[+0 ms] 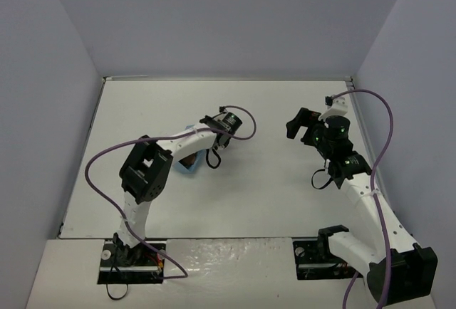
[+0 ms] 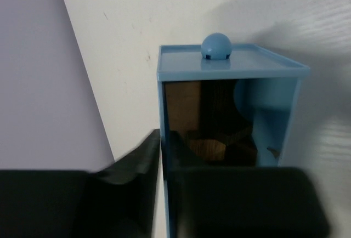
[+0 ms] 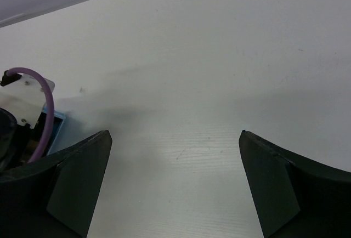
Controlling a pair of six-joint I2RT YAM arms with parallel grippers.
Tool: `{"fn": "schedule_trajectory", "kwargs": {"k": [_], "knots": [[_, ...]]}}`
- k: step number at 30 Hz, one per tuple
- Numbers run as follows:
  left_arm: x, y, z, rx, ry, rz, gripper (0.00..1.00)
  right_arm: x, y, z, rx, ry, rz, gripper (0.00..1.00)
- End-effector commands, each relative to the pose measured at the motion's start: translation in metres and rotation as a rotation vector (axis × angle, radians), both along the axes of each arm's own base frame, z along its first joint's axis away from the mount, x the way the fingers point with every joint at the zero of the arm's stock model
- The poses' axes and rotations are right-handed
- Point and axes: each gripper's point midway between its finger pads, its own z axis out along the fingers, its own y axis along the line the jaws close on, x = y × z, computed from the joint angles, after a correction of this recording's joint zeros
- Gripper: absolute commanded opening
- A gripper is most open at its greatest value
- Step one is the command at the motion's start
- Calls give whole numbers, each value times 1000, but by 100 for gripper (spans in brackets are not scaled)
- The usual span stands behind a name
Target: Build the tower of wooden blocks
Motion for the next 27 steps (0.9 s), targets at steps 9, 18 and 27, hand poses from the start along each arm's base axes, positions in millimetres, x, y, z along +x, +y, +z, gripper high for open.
{"fn": "schedule_trajectory", "kwargs": {"k": [9,18,27], "knots": [[-48,-64,45,-242,-67,-31,66,-5,5,28,61,-103,9,100],[-54,-64,73,-589,118,-108,94,-9,5,32,70,-112,10,100],[-45,-54,44,-765,272,-147,97,-17,3,31,80,-120,8,100]]}}
